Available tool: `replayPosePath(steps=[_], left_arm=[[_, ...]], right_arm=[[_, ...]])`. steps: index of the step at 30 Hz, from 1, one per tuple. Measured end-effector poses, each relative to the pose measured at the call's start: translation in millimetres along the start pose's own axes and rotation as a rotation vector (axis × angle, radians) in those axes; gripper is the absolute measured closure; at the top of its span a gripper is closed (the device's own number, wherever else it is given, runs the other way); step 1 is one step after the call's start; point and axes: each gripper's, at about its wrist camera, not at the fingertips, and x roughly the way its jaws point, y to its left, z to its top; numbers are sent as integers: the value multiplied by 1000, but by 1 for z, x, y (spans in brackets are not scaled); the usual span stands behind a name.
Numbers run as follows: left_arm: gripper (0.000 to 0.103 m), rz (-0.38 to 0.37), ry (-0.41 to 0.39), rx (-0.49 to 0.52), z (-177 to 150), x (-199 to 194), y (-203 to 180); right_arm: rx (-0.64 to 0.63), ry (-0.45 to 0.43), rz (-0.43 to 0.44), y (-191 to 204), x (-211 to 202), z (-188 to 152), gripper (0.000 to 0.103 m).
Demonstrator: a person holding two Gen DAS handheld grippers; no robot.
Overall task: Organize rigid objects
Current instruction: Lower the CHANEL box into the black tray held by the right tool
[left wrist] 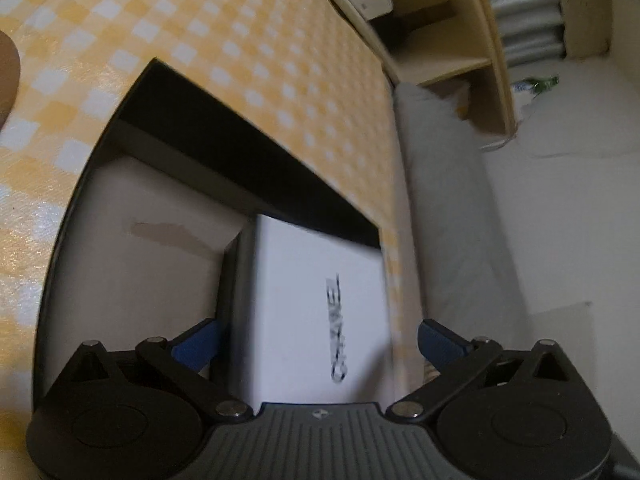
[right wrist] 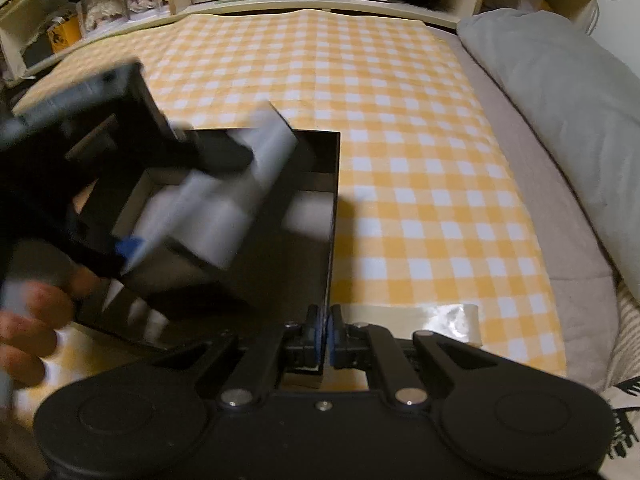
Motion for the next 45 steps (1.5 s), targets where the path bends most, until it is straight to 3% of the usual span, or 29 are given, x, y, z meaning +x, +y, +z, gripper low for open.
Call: replayPosePath(steps=[7, 10, 14, 16, 20, 26, 29, 32, 33, 38, 40, 45], left_arm=[[0, 51, -33, 176, 11, -19, -28], [12, 95, -59, 286, 11, -29, -43], [44, 248, 53, 370, 12, -23, -54], [49, 295, 123, 409, 9, -18, -53], [50, 285, 259, 457, -2, -12, -50], [50, 310, 326, 617, -20, -3, -54], [49, 342, 322, 598, -19, 5, -44], [52, 318, 308, 545, -19, 6, -38], [58, 318, 289, 538, -19, 7, -39], [65, 299, 188, 465, -16, 7, -34], [65, 290, 171, 417, -12, 8, -30], [64, 293, 136, 414, -13, 8, -29]], right_arm=[[-4, 6, -3, 2, 1, -1, 99], [-4, 5, -3, 2, 1, -1, 99], [-3, 5, -2, 2, 0, -1, 99], [-4, 5, -2, 1, 0, -1, 99], [-3, 6, 0, 0, 1, -1, 99], [-3, 6, -1, 0, 0, -1, 99], [-5, 6, -2, 0, 0, -1, 99], [-5, 9, -2, 0, 1, -1, 99], [-7, 7, -4, 0, 1, -1, 99], [-8, 4, -2, 1, 1, -1, 99], [-10, 5, -3, 1, 1, -1, 98], [-19, 2, -4, 2, 1, -1, 98]])
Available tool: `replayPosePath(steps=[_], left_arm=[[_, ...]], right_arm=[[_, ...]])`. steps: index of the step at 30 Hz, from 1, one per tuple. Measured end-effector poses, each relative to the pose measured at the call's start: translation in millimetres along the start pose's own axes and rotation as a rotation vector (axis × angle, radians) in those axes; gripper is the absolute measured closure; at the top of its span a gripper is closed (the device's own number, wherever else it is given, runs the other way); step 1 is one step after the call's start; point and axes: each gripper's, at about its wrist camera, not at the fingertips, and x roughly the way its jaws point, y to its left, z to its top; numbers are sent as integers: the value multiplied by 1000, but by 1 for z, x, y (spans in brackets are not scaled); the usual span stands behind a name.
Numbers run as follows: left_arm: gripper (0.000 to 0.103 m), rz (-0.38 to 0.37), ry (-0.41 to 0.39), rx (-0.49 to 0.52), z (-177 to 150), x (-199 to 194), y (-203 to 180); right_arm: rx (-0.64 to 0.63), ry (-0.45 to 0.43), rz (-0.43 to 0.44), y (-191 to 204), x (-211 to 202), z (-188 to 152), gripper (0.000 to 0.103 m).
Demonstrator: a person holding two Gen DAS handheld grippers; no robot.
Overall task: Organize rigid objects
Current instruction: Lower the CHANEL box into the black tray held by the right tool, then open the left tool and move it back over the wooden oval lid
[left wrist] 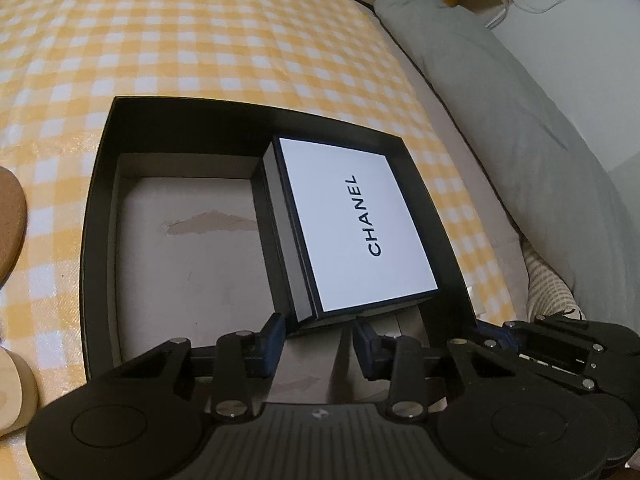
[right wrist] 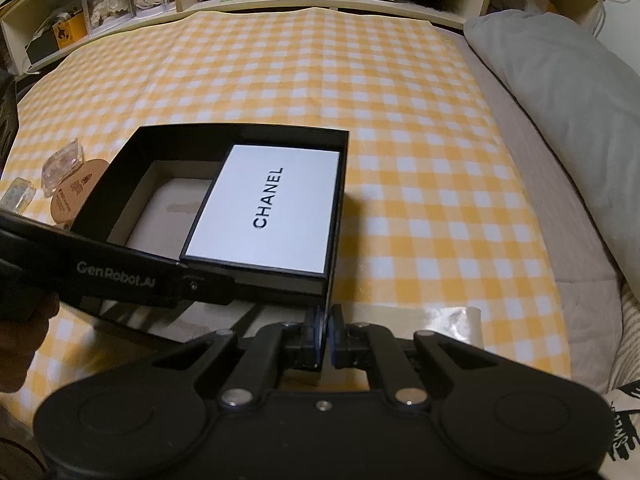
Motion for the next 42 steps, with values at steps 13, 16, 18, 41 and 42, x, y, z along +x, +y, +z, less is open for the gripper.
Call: replayPosePath(steps=[13, 16, 18, 41, 42], left_arm=[[37, 8, -42, 28, -6, -18, -7], [36, 15, -73, 48, -6, -35, -13], [36, 25, -97, 59, -6, -48, -15], [0, 413, -275, 158, -52, -172, 44], [0, 426, -258, 114, -52, -171, 55]], right_arm=[[104, -56, 46, -14, -11, 3, 97], [187, -84, 89, -27, -15, 5, 97], [221, -85, 108, -32, -13, 6, 97], [244, -81, 83, -31, 10, 27, 99], [243, -82, 82, -31, 10, 28, 99]])
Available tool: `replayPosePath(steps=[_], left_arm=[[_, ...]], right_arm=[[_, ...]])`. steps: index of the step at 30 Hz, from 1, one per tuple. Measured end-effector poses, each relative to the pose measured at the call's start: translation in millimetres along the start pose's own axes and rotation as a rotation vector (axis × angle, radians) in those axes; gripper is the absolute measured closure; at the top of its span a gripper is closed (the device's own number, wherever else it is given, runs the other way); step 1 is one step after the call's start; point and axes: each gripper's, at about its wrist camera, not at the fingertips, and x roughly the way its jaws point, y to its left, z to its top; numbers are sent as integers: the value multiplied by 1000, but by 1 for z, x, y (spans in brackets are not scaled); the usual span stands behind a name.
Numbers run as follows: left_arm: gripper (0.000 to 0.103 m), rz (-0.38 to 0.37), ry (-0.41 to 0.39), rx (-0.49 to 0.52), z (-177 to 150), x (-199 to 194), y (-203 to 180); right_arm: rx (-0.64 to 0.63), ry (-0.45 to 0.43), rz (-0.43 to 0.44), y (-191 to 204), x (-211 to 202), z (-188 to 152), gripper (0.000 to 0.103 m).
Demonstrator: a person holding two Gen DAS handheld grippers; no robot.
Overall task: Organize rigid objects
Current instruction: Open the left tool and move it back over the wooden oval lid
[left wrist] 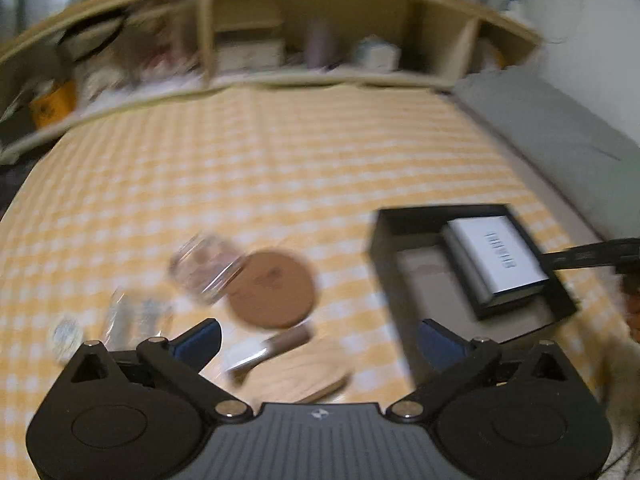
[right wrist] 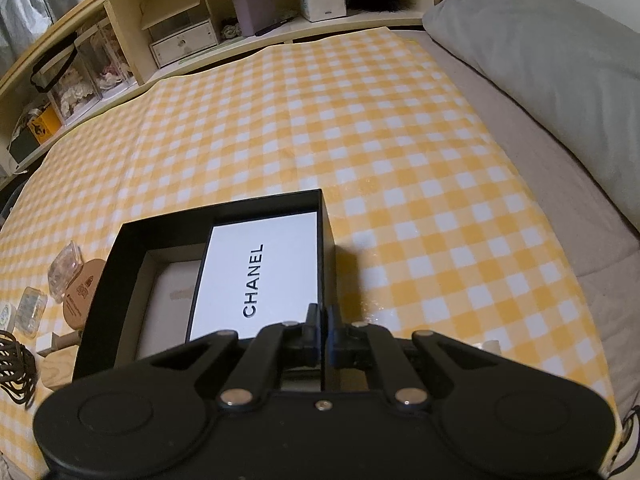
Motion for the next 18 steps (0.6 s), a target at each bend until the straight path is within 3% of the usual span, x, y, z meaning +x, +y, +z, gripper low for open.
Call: replayPosePath(steps=[6, 11, 18], left_arm=[[0, -34, 114, -247, -3, 23, 28], [0, -54, 152, -357, -12, 37, 26], [0, 10, 173, -444, -19, 65, 21]], right_arm=[[5, -4, -6, 0, 0, 0, 99], [20, -6, -11, -1, 0, 1, 99], [16, -7, -19, 1, 0, 0, 99]])
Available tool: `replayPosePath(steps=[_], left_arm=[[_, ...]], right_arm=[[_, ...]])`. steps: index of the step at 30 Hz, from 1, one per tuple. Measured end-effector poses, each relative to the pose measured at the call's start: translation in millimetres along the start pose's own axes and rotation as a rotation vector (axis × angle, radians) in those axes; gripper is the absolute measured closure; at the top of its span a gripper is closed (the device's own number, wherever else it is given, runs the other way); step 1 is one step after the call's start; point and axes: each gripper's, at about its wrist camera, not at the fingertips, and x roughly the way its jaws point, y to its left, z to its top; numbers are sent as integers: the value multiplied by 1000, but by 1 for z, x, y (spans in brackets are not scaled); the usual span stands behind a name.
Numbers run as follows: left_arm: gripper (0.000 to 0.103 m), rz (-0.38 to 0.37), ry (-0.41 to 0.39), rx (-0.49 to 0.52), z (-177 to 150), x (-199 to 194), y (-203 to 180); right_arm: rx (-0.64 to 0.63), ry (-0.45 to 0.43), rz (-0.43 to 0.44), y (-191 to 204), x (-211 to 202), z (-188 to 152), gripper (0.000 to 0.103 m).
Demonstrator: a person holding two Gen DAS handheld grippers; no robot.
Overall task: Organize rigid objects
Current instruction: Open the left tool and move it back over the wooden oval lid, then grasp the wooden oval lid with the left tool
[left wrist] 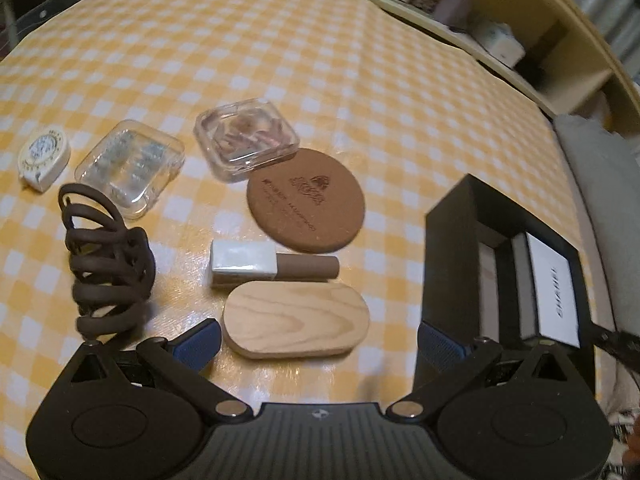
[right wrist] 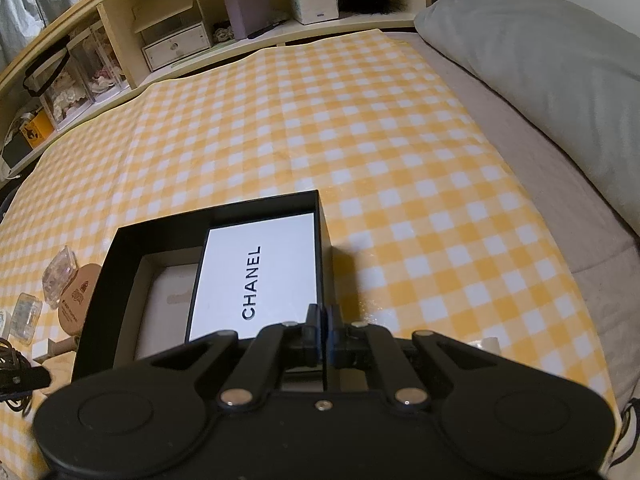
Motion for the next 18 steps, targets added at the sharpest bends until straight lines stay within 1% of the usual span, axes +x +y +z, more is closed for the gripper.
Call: replayPosePath(steps=[3, 7, 10, 14, 16, 18], left_arm=[[0, 34, -20, -10, 2, 10, -2], [0, 91, -24, 33, 4, 22, -5], [0, 124, -10, 59, 3, 27, -5], [0, 161, -2, 99, 2, 25, -2], [0, 187, 9, 100, 2, 21, 1], [0, 197, 22, 96, 1, 17, 4]], right_arm=[[-5, 0, -3, 0, 0, 0, 99], [-9, 0, -8, 0, 0, 1, 99], [-8, -1, -8, 0, 0, 0, 99], [-5, 0, -6, 0, 0, 1, 99], [-5, -1, -6, 0, 0, 0, 99], [-3, -1, -5, 0, 0, 0, 99]])
